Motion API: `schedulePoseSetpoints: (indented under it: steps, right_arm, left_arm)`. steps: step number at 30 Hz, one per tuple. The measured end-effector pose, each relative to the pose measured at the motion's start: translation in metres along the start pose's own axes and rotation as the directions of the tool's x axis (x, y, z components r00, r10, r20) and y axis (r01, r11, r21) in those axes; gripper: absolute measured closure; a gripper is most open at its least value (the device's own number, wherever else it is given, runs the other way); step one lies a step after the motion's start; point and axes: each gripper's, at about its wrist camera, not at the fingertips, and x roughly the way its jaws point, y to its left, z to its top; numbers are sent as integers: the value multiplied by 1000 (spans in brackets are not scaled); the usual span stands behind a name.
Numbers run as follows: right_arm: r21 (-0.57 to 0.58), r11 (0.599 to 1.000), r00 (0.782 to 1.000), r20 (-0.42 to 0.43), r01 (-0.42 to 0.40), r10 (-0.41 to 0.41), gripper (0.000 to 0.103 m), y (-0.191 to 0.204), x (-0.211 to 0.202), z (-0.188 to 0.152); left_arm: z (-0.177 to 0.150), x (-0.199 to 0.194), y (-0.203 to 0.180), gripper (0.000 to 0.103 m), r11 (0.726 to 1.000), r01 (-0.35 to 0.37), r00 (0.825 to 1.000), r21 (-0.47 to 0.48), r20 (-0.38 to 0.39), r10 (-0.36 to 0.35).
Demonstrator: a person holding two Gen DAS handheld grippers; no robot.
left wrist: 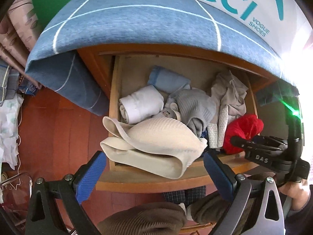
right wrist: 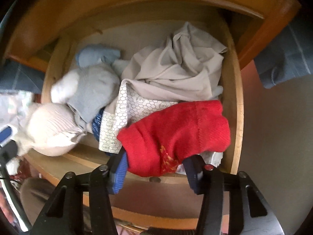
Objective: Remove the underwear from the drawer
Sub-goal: 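Close the left tool on the cream bra while the right tool grips the red sock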
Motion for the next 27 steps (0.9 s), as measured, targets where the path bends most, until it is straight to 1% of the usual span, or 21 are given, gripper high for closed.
schedulePoseSetpoints:
  steps: [2,6,7,10,16,24,27]
  right_arm:
    - [-2,999,999,22,-34,34,56,-3,-9,-5]
    - [32,999,997,68,-42,40,56,-17,-28,-15]
    - [39,998,995,85,-50,46,56,-20,-33,-17]
    - [58,995,992,96,-85,79,56,-27,-44,-24]
    - [88,990,988,117,-108,97,56,-36,-40,-33]
    - [69,990,985,130,-121,111,56,-30,-35,-32]
    - [70,988,983,134,-134,124,56,-32,-35,-32]
  left_arm:
    - [0,-1,-5,1,1000,-2,1000,12,-1,2]
    - [4,-2,-11,1,1000,1,1000,31,-11,-1]
    - [5,-3,-14,1,999,0,1000,32,-9,0]
    - [9,0,-18,1,999,-10,1000,34,-20,10]
    - [11,16,-27,1,999,-21,998,31,-51,23]
    - [13,49,-28,1,993,-106,990,46,-91,110]
    - [12,59,-23,1,996,-83,991,22,-105,85]
